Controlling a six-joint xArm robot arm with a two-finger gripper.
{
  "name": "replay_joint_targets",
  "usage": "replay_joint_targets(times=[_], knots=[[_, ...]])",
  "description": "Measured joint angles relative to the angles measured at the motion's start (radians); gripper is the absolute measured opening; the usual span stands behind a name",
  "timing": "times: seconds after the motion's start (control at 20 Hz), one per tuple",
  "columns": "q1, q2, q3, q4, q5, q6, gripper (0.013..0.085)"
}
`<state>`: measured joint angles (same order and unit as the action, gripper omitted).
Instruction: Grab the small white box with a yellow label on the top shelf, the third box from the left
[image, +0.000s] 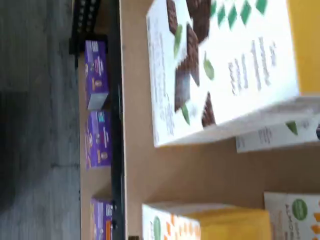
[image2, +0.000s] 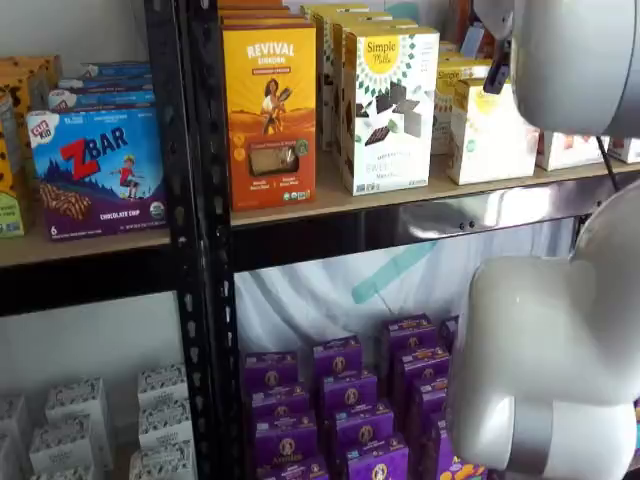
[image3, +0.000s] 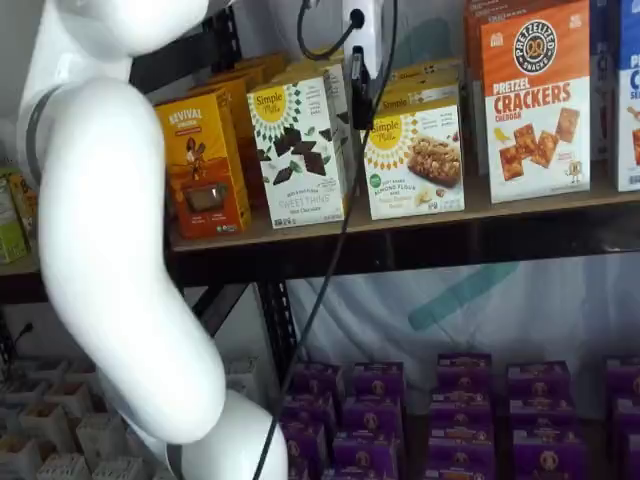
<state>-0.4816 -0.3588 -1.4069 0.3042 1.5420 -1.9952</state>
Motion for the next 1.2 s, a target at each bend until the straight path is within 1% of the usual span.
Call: replay_joint_targets(times=[0.25, 0.4, 0.65, 0.9, 1.0, 1.2], knots=[[0.007, 0.07, -0.056, -0.049, -0.004, -0.008, 0.085], [0.016, 0.084, -0.065, -0.072, -0.008, -0.005, 0.085], [0.045, 0.103, -0.076, -0.131, 0.01, 0.014, 0.085], [0.08, 0.113, -0.067, -0.189, 0.0, 0.037, 0.085], [0.09, 0.125, -0.079, -0.207, 0.015, 0.046, 0.085], [0.114, 0.158, -0.121, -0.257, 0.07, 0.065, 0.085]])
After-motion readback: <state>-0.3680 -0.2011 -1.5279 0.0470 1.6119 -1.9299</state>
